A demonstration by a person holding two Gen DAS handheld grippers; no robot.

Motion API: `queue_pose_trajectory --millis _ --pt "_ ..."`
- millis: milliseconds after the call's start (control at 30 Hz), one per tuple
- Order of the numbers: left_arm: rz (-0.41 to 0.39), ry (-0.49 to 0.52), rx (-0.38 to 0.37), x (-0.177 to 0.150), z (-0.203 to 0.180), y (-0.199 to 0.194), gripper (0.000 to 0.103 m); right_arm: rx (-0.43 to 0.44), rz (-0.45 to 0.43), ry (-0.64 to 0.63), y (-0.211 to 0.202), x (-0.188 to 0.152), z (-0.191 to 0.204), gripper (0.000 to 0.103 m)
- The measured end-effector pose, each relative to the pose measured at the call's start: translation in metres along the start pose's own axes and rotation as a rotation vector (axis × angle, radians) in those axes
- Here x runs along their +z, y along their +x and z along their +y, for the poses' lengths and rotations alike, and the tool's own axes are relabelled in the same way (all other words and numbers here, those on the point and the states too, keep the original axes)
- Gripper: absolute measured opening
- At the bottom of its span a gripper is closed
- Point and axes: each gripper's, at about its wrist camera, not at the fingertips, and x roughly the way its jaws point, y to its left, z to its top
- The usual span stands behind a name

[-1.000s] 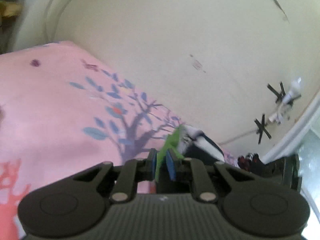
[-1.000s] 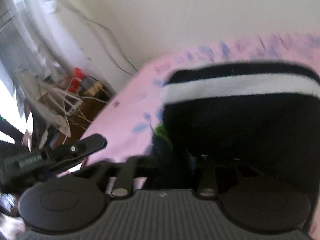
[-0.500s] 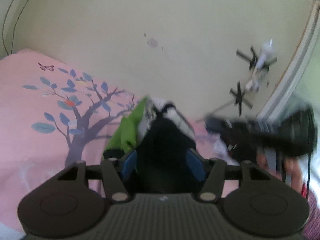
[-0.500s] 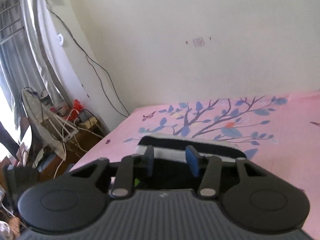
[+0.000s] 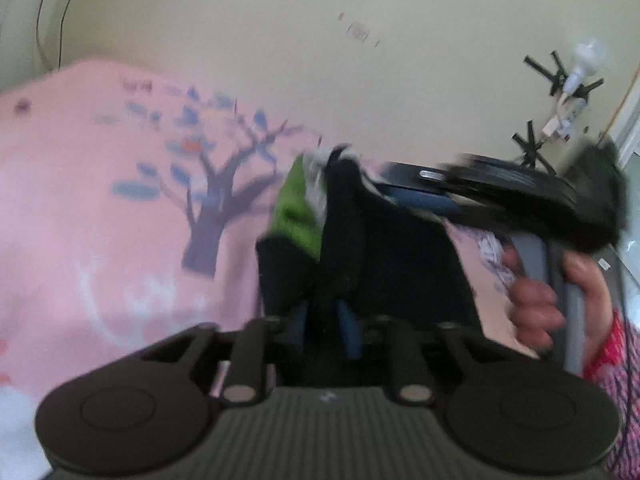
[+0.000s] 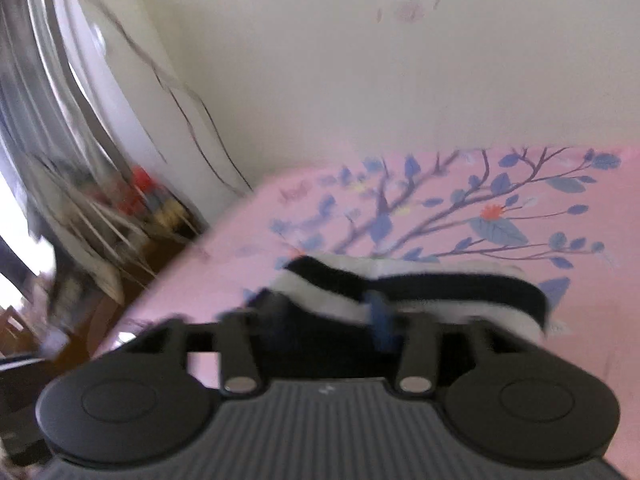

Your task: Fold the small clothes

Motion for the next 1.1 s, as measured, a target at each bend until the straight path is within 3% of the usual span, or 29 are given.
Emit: queue_pose_trajectory --millis 33,67,133,200,333,433,500,667,1100 --pt "-0.032 0.009 0.01 0.004 -0.002 -0.006 0.054 0.003 -0.073 0.014 -0.023 -0.007 -0.004 0.075" --pt "-0.056 0.012 0.022 0.007 -0.002 -0.009 0.07 0.002 -0.126 0.023 -0.043 -0.014 -0.009 0.076" --pt "-0.083 0.017 0.059 0.018 -0.002 -0.008 0.085 0.0 -0.172 0.068 -0.073 -0.034 -0.024 0.076" --pt "-0.073 0.039 0.116 0.024 -0.006 -0.002 0.087 -0.019 -0.175 0.13 -0.088 -0.057 -0.04 0.077" --pt "-0.03 0.124 0.228 0.024 -0.021 0.026 0.1 -0.062 -0.117 0.179 -0.092 -0.094 -0.057 0.076" --pt "0.007 0.182 0.303 0.013 -0.029 0.049 0.102 -0.056 -0.062 0.151 -0.082 -0.107 -0.054 0.076" --pt "-0.012 0.201 0.328 0.005 -0.031 0.055 0.103 -0.072 -0.057 0.079 -0.075 -0.111 -0.044 0.08" --pt "-0.039 0.178 0.324 -0.003 -0.026 0.049 0.103 -0.108 -0.037 -0.041 -0.065 -0.118 -0.026 0.091" --pt "-0.032 0.155 0.305 -0.003 -0.022 0.052 0.103 -0.058 -0.042 -0.009 -0.069 -0.119 -0.032 0.096"
